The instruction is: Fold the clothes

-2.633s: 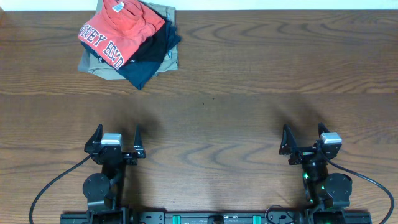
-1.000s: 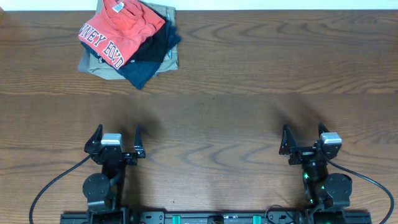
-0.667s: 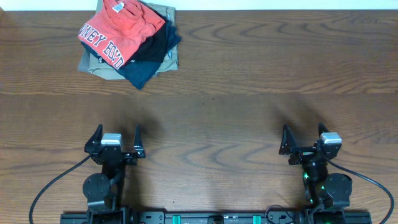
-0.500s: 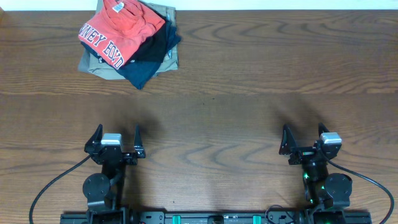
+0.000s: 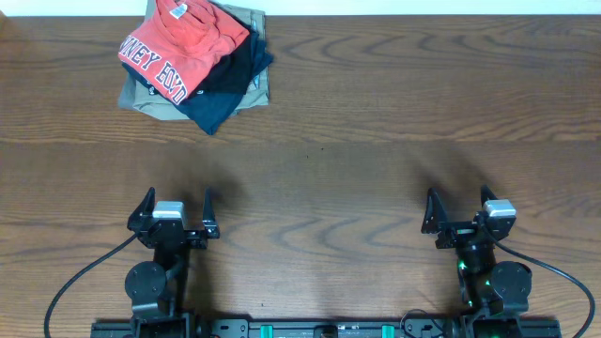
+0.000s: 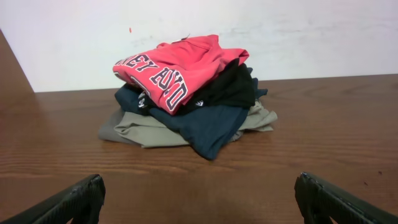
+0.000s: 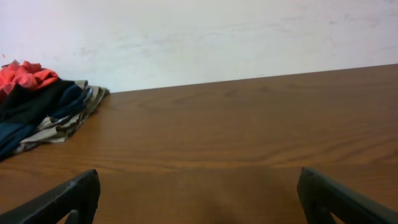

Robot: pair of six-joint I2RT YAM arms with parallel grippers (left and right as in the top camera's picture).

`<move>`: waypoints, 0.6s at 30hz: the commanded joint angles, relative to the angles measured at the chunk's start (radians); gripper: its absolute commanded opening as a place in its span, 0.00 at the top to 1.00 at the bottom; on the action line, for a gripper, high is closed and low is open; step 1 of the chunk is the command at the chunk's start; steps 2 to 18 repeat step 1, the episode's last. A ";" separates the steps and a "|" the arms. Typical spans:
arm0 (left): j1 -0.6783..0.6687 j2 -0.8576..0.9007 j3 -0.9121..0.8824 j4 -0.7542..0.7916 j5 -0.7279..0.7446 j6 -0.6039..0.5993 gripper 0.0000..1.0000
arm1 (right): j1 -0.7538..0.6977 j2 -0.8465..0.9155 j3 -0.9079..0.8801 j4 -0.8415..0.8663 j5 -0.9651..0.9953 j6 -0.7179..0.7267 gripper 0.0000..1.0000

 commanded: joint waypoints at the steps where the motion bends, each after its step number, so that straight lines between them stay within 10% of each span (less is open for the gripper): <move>1: 0.006 -0.006 -0.016 -0.034 0.014 0.014 0.02 | -0.010 -0.008 -0.001 -0.004 -0.007 -0.015 0.01; 18: 0.006 -0.006 -0.016 -0.034 0.014 0.014 0.02 | -0.010 -0.008 -0.001 -0.004 -0.007 -0.015 0.01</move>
